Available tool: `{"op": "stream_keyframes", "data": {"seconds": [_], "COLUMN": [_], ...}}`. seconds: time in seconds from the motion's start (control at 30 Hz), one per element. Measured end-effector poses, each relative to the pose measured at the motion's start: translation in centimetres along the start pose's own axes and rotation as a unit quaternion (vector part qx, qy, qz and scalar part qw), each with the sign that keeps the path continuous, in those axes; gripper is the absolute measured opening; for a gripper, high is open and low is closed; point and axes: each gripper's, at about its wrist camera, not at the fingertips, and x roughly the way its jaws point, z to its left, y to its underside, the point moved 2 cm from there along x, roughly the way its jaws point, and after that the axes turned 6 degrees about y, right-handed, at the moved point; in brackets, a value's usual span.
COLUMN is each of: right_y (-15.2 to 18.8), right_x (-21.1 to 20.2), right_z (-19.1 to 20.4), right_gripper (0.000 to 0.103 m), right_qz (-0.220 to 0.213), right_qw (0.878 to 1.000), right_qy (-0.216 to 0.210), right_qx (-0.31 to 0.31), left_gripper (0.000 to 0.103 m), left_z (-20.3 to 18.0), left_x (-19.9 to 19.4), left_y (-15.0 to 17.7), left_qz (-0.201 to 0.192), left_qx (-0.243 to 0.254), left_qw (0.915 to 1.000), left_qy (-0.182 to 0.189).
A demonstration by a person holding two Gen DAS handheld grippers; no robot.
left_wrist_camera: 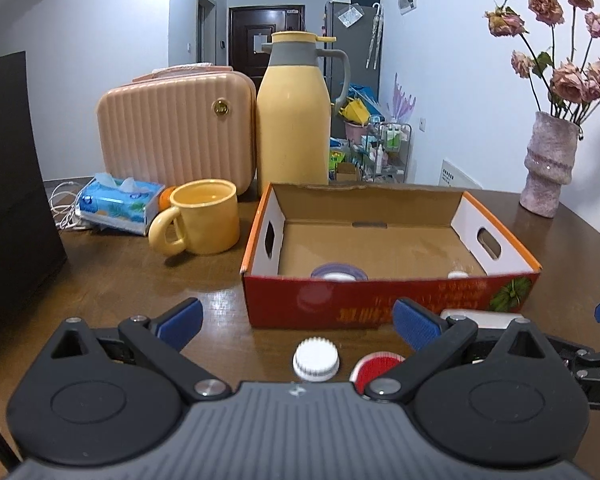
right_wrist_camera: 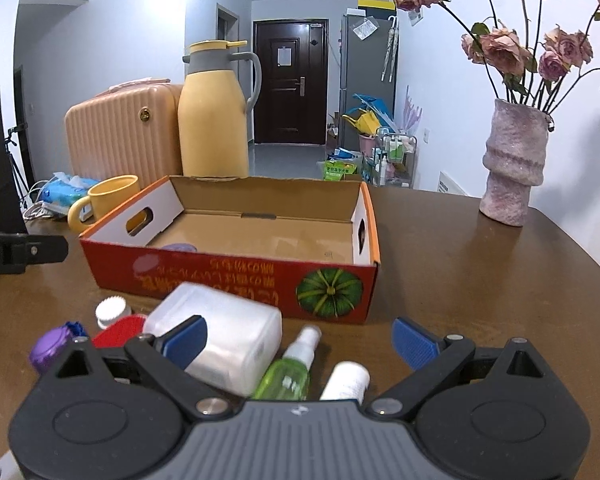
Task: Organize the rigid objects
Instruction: 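Withdraw both tools from the box back toward the remaining objects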
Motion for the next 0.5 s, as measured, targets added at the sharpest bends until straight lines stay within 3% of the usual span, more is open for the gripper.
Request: {"op": "stream_keyframes", "data": {"seconds": [0.5], "right_y": [3.6], "right_x": [-3.9], "right_z": [0.5], "right_gripper": [0.099], "right_qz": [0.01], "right_qw": [1.0], "right_qy": [0.001], "right_qx": [-0.005], "left_gripper": [0.103], "left_z": [0.3], "left_x": [-3.7], "left_y": [4.2], "left_qz": [0.022], "left_qx": [0.004], "left_qw": [0.9997], "left_qy": [0.011]}}
